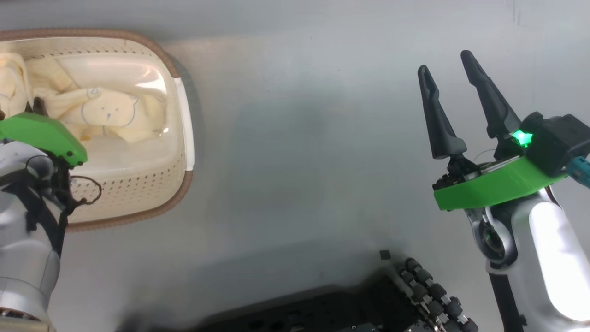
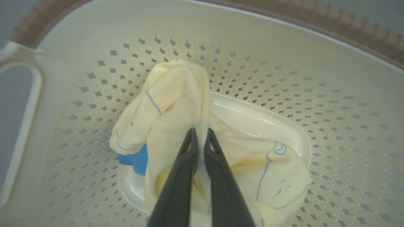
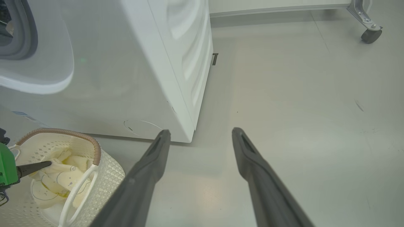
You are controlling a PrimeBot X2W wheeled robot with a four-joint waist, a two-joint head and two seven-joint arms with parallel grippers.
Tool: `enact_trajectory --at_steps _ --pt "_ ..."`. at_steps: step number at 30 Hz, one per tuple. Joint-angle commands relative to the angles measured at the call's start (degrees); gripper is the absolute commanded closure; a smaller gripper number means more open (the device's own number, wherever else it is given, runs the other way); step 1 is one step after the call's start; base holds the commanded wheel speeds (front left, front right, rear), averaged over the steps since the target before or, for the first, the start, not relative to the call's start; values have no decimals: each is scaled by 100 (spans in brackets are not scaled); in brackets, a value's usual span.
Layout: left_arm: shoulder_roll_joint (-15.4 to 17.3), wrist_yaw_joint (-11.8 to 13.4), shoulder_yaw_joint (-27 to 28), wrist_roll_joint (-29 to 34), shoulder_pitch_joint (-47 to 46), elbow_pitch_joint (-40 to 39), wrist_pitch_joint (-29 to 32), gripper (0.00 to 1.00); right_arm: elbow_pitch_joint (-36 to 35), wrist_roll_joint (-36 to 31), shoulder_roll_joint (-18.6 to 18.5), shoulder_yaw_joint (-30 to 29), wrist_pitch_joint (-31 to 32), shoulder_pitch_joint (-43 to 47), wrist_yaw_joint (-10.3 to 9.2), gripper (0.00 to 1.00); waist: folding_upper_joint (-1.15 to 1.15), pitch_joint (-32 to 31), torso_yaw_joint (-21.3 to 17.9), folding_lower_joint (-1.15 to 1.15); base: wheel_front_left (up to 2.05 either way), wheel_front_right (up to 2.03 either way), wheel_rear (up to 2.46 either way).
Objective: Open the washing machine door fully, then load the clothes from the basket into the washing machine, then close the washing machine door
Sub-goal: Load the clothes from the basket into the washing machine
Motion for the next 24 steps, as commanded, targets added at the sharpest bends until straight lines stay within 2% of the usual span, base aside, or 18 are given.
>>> enact_trajectory --at_steps 1,11,24 --pt "186 33 67 42 233 -26 -118 100 -187 -63 -45 40 56 251 10 0 0 -209 114 0 0 0 0" --pt "134 75 169 122 548 -509 -427 100 -275 -209 -45 -149 250 426 10 0 0 -943 367 0 0 0 0" --pt "278 655 1073 1006 2155 -3292 -433 100 -198 -229 -45 -258 386 766 10 0 0 -2161 512 0 0 0 0"
